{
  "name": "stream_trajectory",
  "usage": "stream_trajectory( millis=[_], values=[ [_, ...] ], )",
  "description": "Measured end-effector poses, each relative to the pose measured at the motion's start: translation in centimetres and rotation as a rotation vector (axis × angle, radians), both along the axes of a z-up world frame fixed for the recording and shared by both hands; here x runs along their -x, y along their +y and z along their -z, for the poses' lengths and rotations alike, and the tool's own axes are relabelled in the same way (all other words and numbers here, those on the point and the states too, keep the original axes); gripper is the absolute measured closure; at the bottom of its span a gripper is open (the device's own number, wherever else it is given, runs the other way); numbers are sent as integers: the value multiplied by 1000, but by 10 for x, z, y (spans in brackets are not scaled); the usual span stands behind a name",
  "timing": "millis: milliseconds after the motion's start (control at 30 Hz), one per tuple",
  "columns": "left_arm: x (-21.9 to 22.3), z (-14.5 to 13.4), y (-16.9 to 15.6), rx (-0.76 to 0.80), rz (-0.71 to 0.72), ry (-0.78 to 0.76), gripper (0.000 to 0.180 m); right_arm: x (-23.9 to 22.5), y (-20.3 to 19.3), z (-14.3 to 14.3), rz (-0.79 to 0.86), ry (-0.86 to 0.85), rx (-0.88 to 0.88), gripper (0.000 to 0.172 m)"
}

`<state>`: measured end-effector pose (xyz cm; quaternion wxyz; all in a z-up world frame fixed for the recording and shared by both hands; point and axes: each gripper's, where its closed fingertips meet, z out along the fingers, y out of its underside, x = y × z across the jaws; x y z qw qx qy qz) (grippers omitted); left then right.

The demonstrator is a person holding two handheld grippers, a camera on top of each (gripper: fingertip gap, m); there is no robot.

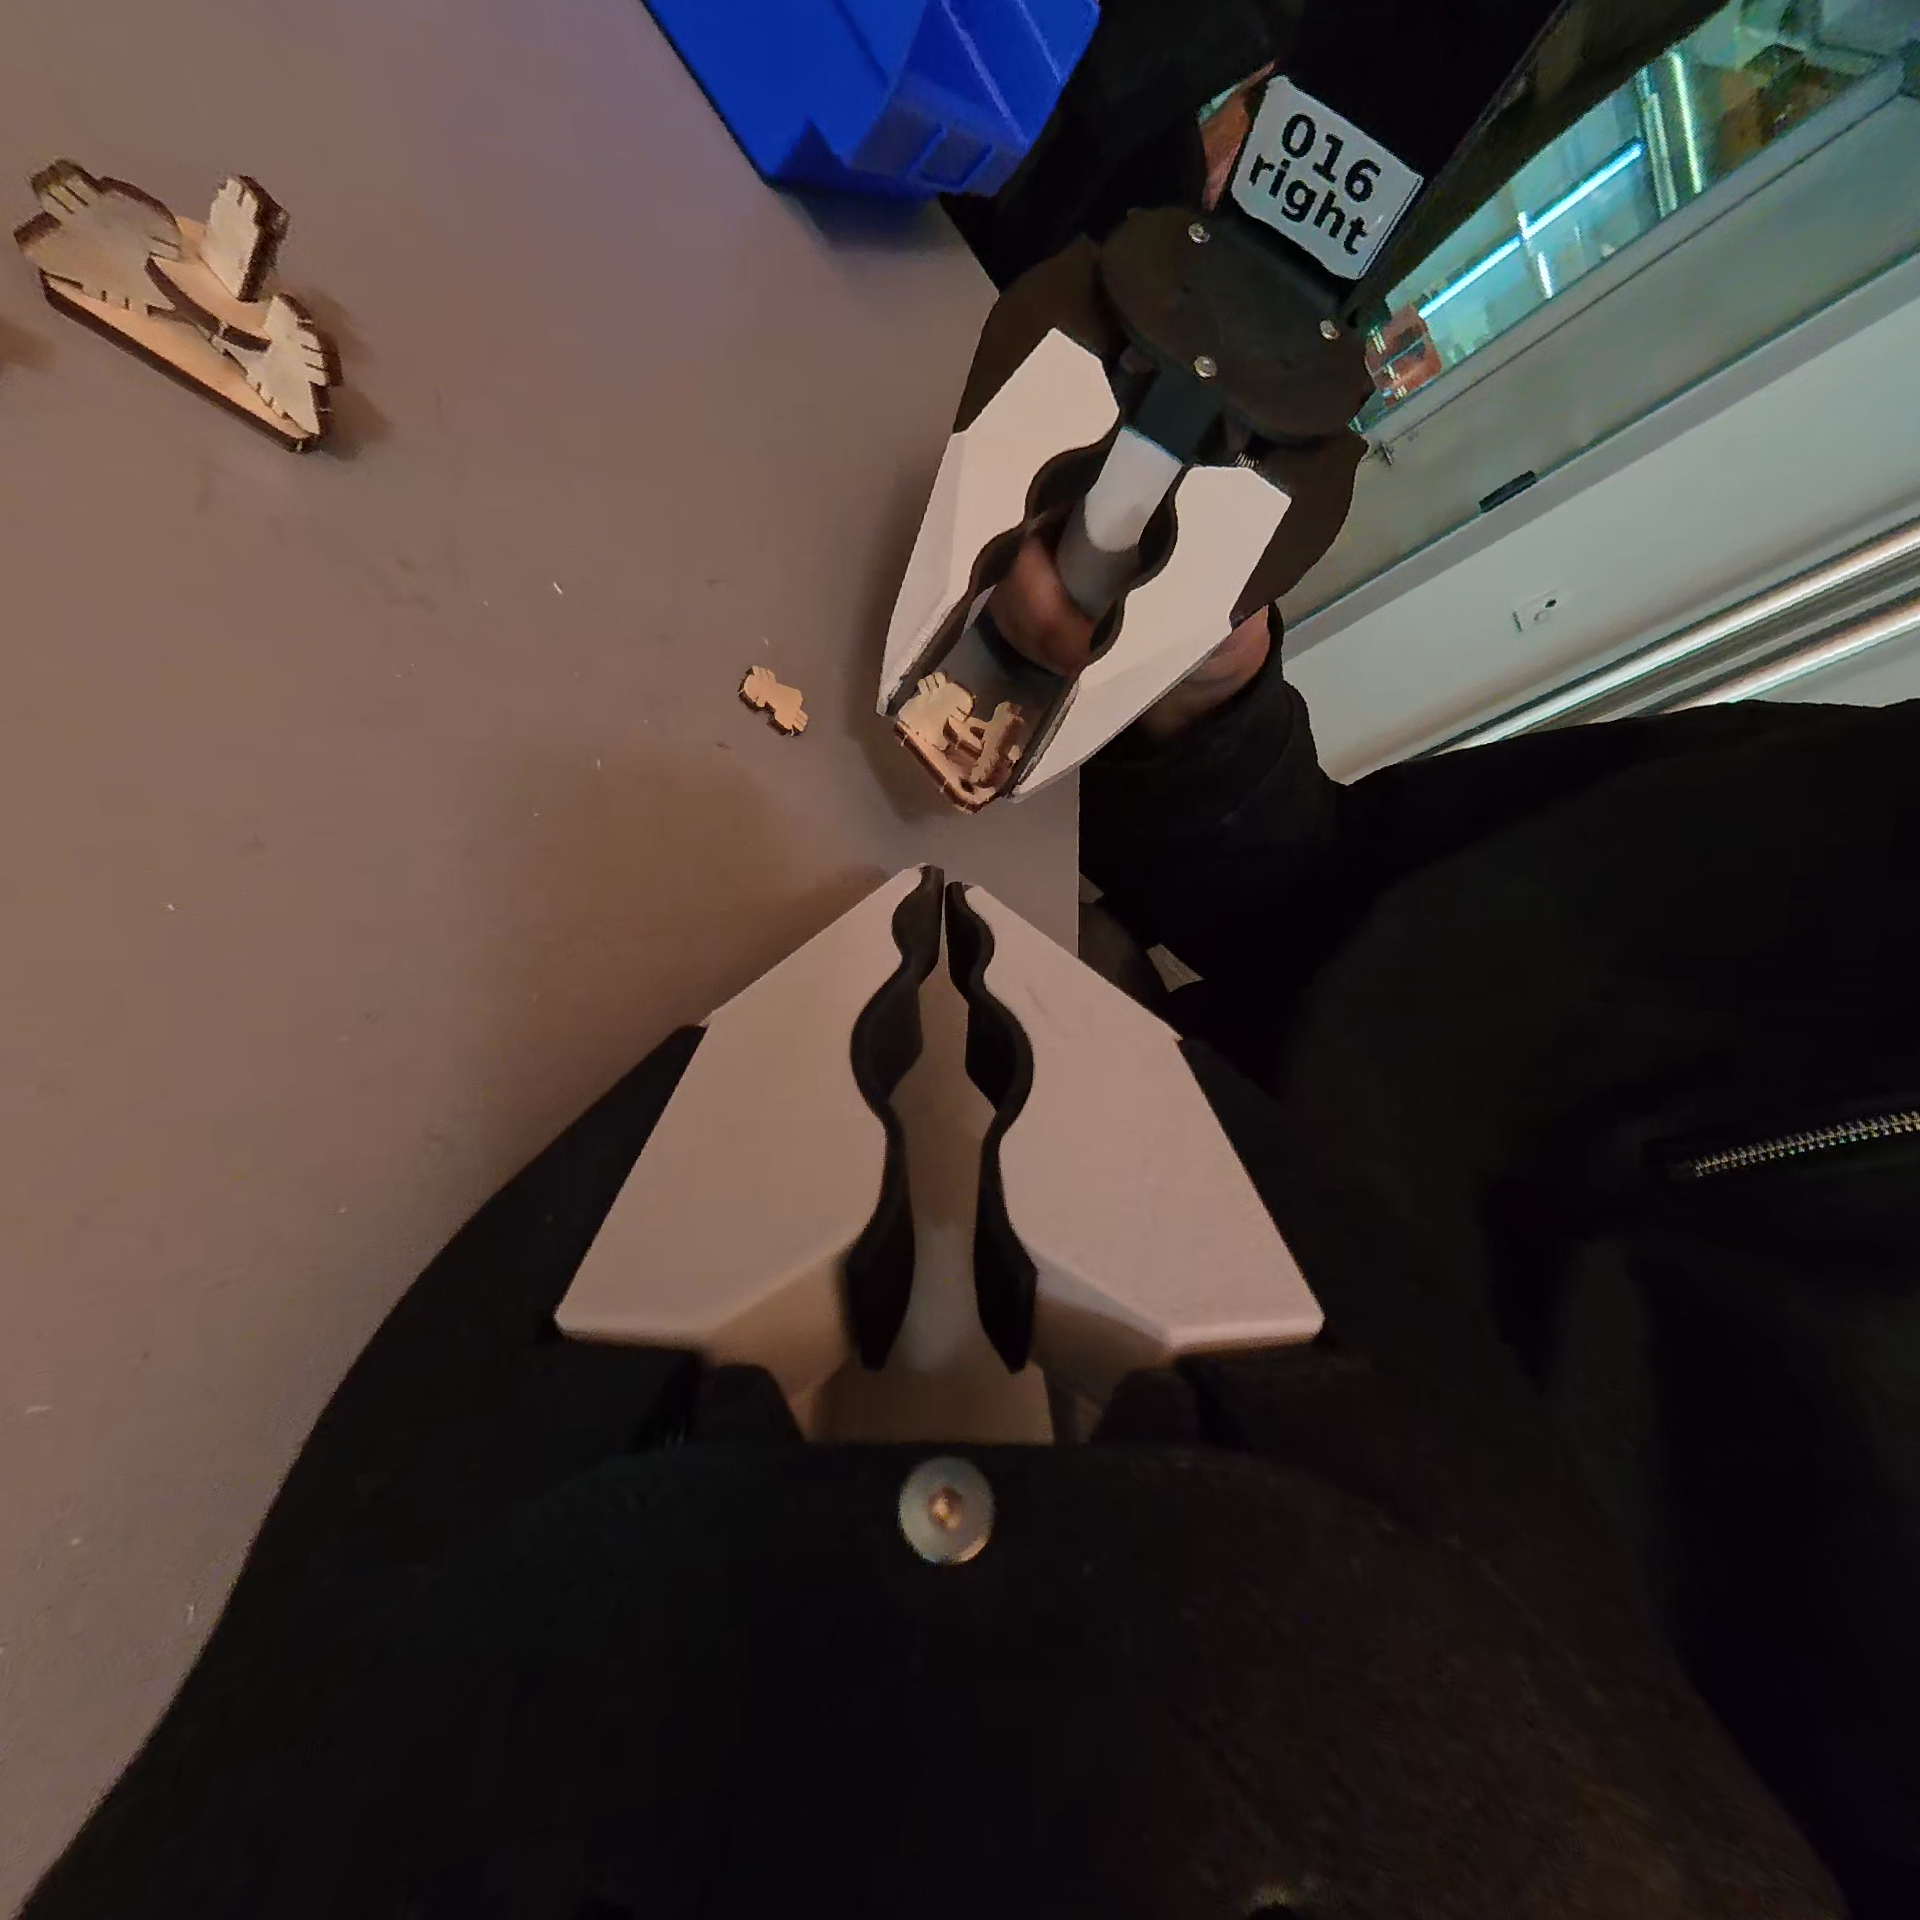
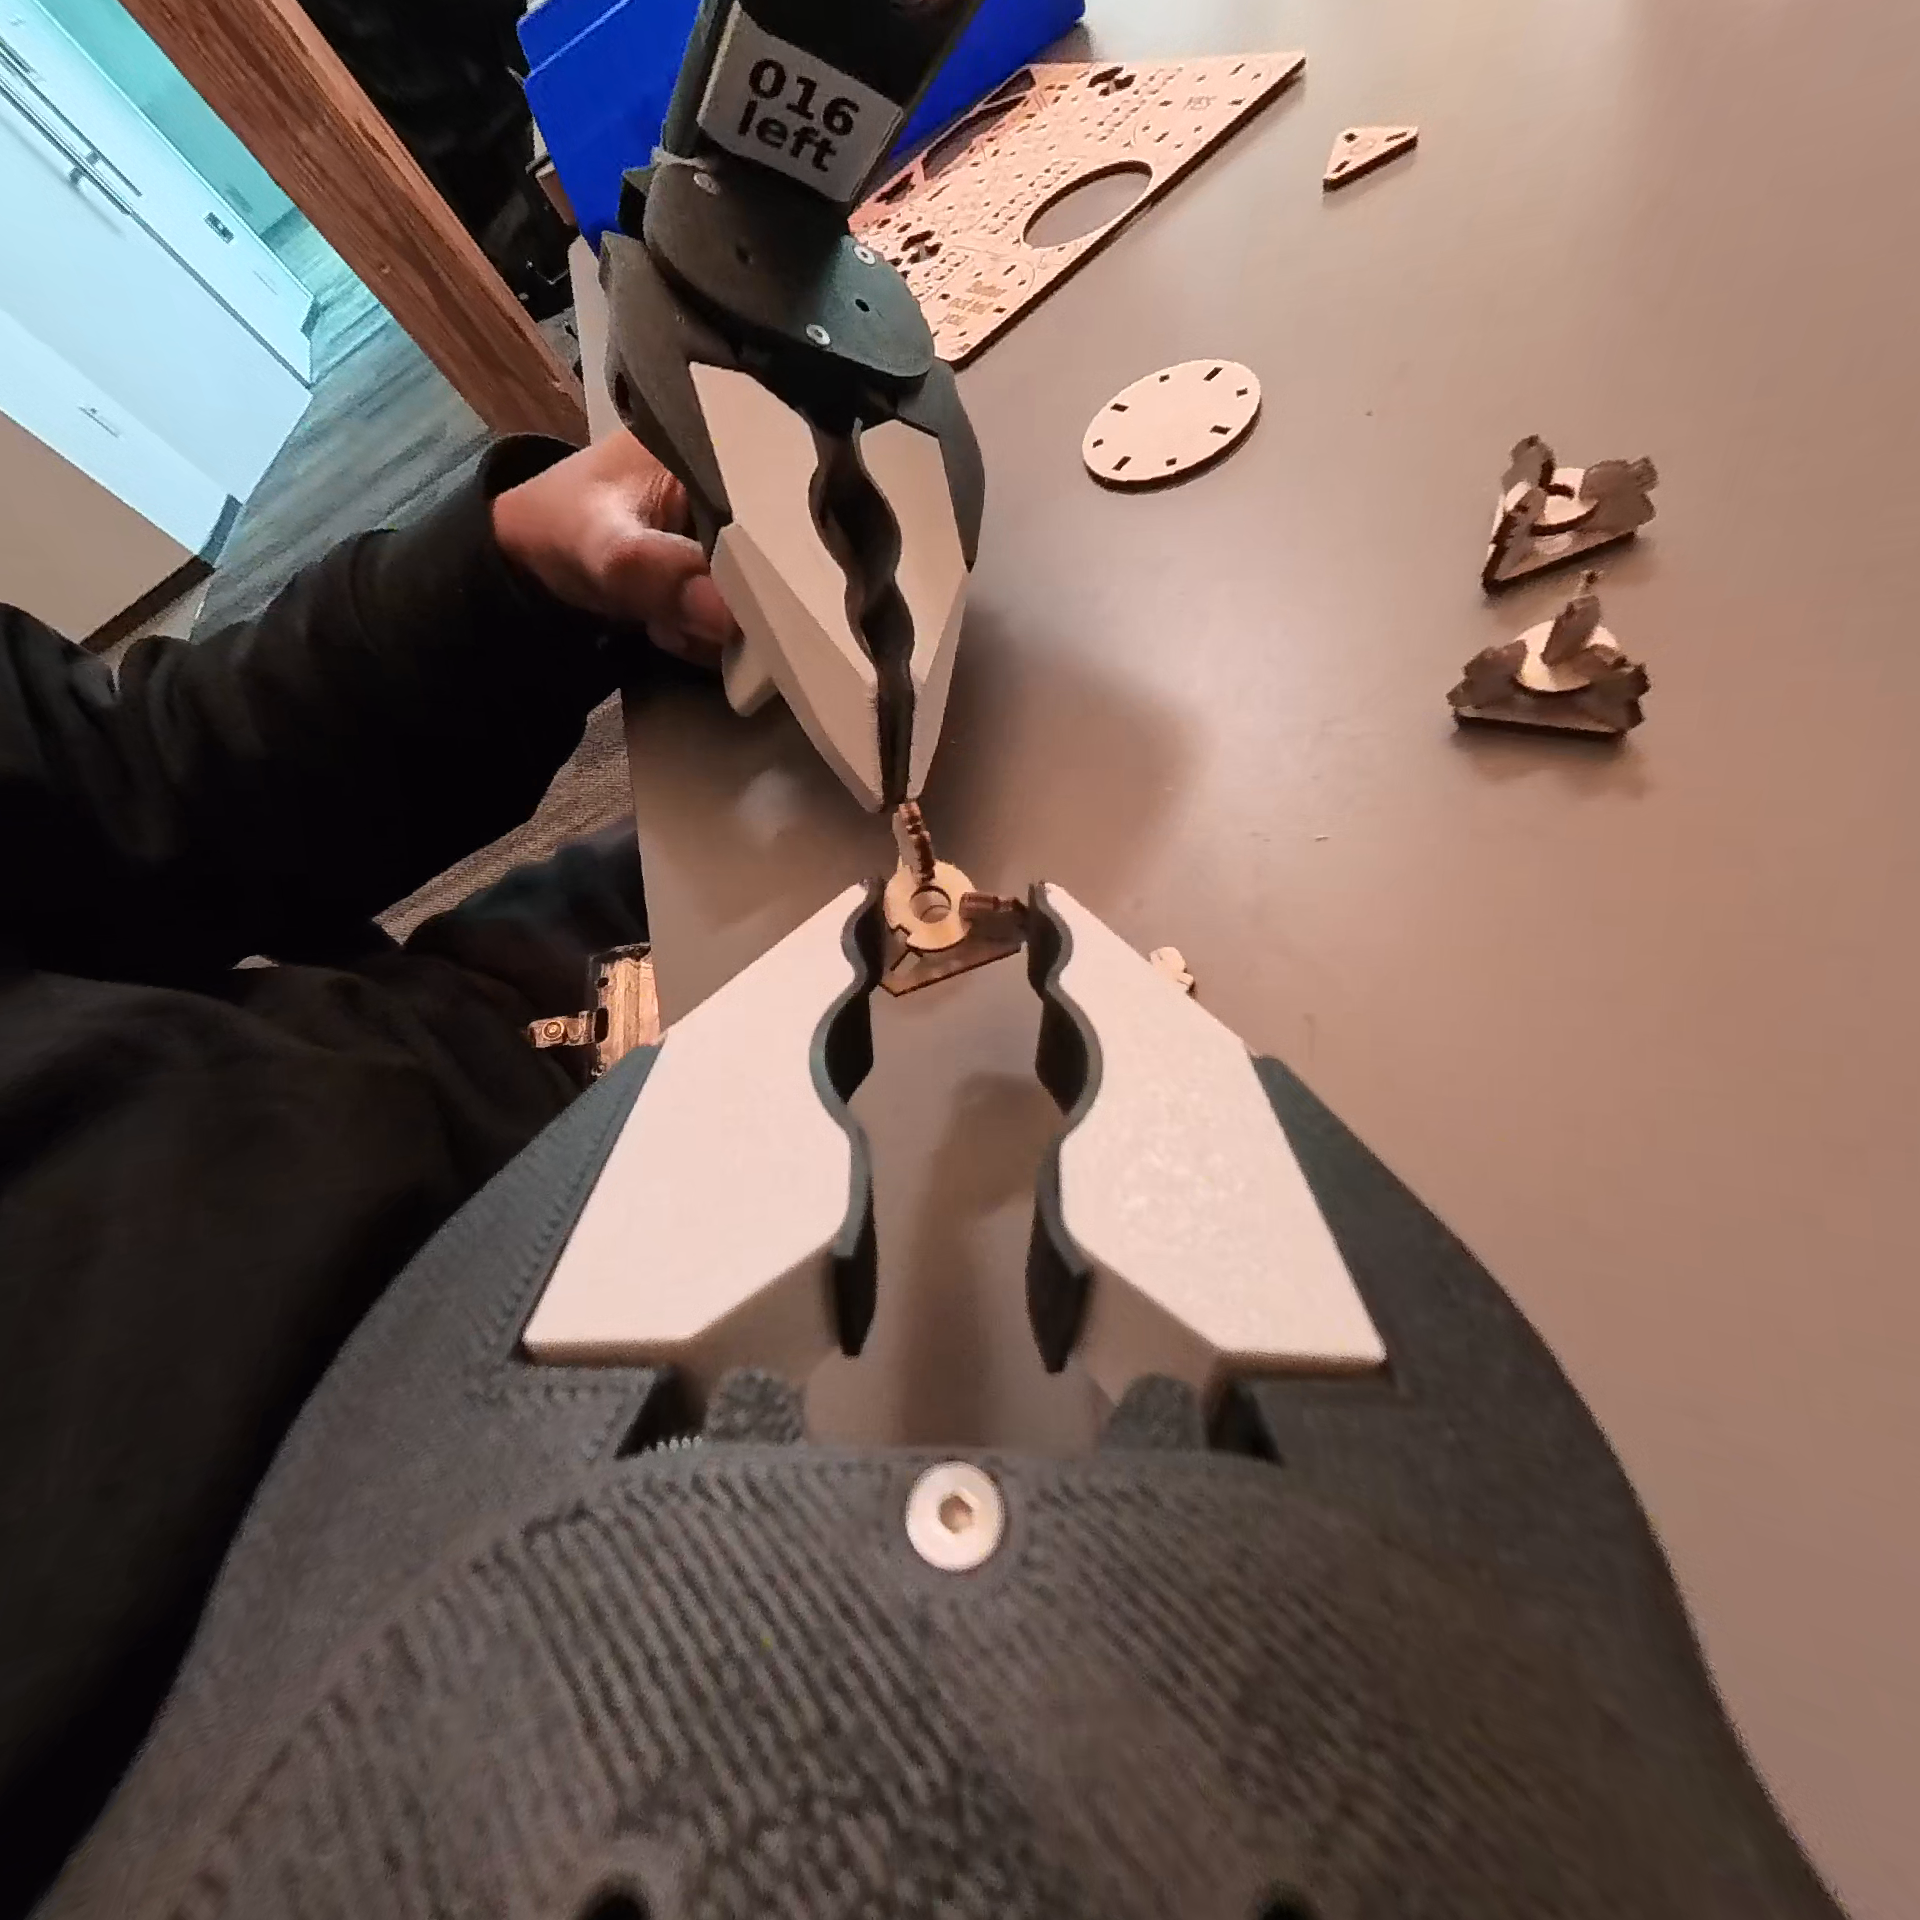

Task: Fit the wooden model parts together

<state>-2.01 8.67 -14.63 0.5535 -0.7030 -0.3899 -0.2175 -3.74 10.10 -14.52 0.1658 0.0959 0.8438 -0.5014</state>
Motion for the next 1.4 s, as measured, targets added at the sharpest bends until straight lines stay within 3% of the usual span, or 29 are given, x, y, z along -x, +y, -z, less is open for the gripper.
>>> stream_trajectory(
  millis=[367,733,900,1000,1400],
  values=[
    [-2,-3,0,-19,10,14,178,0,-1,4,5,17,-27,146],
    [-2,-4,0,-19,12,23,175,-4,-4,27,8,235,-173,146],
    [-4,6,4,71,23,36,169,-5,-5,31,0,307,-196,145],
    [-4,18,7,184,24,55,156,-6,-5,31,-6,296,-195,143],
    [-2,21,14,273,13,144,163,-9,-4,32,-28,294,-203,132]
  ],
)
